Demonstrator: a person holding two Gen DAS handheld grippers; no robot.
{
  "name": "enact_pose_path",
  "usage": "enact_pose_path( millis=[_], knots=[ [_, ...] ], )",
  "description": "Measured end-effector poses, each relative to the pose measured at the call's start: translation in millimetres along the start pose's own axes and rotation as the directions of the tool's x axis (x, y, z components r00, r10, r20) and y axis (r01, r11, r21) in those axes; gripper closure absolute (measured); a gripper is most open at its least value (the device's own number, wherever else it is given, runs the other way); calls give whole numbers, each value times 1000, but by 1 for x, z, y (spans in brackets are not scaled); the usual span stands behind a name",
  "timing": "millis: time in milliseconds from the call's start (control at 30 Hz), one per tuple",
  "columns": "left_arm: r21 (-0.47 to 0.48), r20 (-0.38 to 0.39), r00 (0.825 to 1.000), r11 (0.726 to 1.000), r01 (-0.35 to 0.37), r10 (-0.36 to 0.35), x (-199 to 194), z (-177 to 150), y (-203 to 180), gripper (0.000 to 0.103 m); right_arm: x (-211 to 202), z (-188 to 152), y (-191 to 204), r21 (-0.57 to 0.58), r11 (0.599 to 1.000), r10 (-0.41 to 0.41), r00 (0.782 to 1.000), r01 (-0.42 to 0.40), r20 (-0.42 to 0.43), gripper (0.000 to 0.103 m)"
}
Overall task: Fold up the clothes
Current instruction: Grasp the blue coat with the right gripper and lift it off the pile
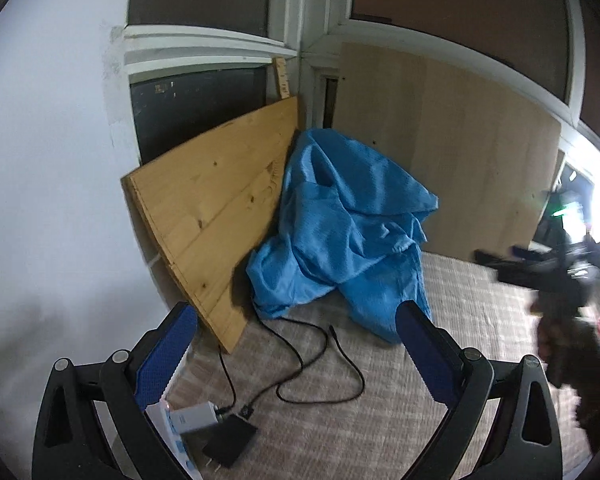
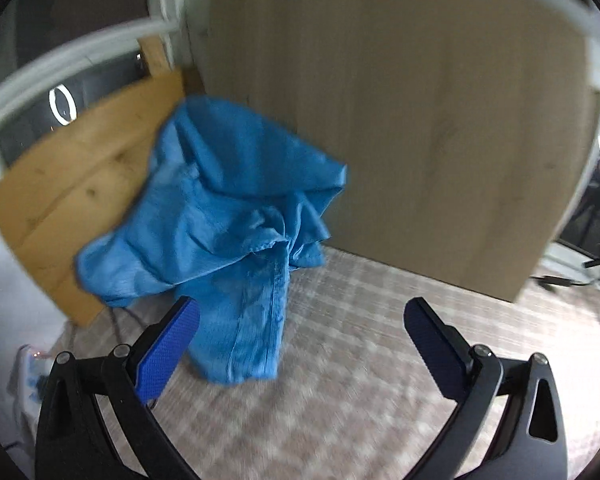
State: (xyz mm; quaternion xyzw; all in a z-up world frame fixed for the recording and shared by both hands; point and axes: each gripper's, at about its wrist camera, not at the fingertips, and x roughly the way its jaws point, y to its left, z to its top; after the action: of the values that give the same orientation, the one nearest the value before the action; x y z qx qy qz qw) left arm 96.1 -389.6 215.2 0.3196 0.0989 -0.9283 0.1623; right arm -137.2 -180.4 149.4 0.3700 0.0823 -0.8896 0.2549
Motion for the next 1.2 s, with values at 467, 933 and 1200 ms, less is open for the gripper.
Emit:
enact_pose_path(
  millis=[467,933,1200],
  knots=[
    [0,-85,993,997,-82,81,52,8,3,3,198,30,38,-63,980,180,972,-191,-150,26],
    [34,-66,994,996,-83,85,39,6,-1,3,-65,-7,14,-145,961,264,942,-237,207,94],
    [100,-69,997,995,-17,23,32,-1,-18,3,-257,-127,-92,105,984,120,967,-146,225,94]
  ],
)
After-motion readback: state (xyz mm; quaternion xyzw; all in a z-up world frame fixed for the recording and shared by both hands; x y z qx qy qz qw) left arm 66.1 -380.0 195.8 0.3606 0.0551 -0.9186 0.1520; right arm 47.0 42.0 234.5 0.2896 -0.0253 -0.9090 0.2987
